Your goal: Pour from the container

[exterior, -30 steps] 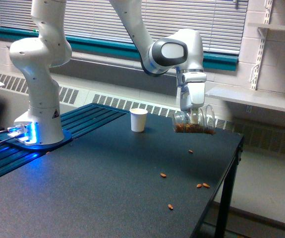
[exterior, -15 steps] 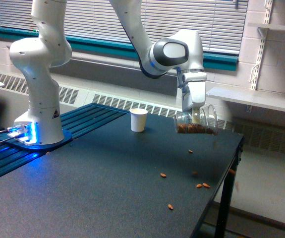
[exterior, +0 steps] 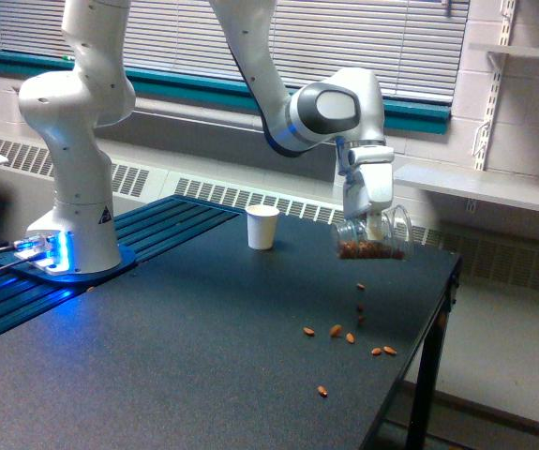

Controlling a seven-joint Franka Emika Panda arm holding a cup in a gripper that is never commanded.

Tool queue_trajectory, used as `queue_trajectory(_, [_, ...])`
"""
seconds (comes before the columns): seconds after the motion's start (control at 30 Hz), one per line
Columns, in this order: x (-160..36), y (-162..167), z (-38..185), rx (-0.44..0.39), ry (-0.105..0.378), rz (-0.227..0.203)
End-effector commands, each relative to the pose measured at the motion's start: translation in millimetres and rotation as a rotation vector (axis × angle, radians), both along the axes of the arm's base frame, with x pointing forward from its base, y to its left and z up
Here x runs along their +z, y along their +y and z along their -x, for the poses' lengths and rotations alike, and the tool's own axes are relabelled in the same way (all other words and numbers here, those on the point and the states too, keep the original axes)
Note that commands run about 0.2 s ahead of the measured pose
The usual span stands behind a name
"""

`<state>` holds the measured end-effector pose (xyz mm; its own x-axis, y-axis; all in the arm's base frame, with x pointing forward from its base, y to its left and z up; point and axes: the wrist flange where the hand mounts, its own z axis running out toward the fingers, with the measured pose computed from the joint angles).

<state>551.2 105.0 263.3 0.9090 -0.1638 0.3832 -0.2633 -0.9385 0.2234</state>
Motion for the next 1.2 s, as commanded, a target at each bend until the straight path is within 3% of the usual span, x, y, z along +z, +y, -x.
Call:
queue_trajectory(0.03, [2.8, 34.0, -6.6, 0.038, -0.033, -0.032])
queue_trajectory(0.63, [18.7, 89.2, -33.4, 0.12, -0.101, -0.052])
queue_trajectory(1.2, [7.5, 145.2, -10.4, 0.183, -0.08, -0.042])
